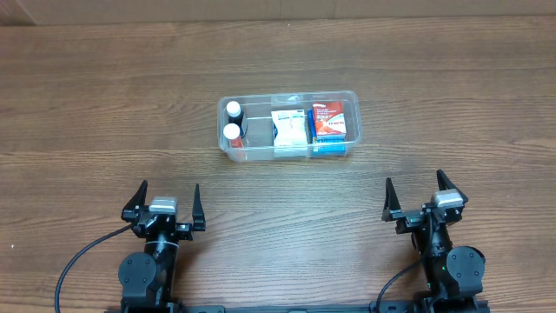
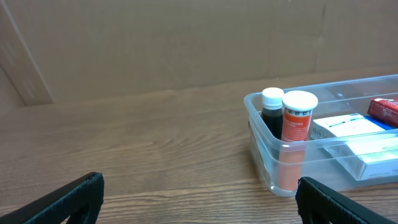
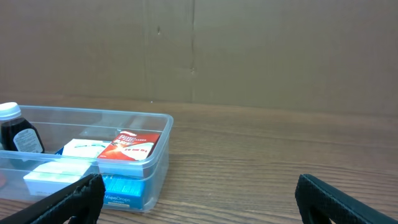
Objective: Pack container
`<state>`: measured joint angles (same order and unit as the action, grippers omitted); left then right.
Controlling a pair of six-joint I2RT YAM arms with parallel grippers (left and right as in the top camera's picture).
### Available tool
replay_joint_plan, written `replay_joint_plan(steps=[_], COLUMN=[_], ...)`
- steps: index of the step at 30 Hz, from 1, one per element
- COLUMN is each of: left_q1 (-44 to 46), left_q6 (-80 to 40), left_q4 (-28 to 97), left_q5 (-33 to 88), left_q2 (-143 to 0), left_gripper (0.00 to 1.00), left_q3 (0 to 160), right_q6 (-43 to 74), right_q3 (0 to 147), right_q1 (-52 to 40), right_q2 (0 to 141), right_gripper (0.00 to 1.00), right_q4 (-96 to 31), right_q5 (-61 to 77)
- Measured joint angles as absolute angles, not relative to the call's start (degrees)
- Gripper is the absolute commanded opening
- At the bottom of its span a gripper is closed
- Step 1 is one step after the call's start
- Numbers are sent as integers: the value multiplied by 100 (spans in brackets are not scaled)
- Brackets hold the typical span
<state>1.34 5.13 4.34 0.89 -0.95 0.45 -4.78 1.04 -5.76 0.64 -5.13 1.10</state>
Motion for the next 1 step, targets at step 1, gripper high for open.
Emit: replay_joint_plan(steps=[1], left_q1=[134], left_q6=[513], left_q4=[434], left_q5=[89], left_q2=[-95], left_gripper=[100], left_q3=[45], right_q6=[-478], right_q3=[104], right_q1=[-578], right_q2=[64], right_gripper=[100], right_q4=[-517], right_q5=[110])
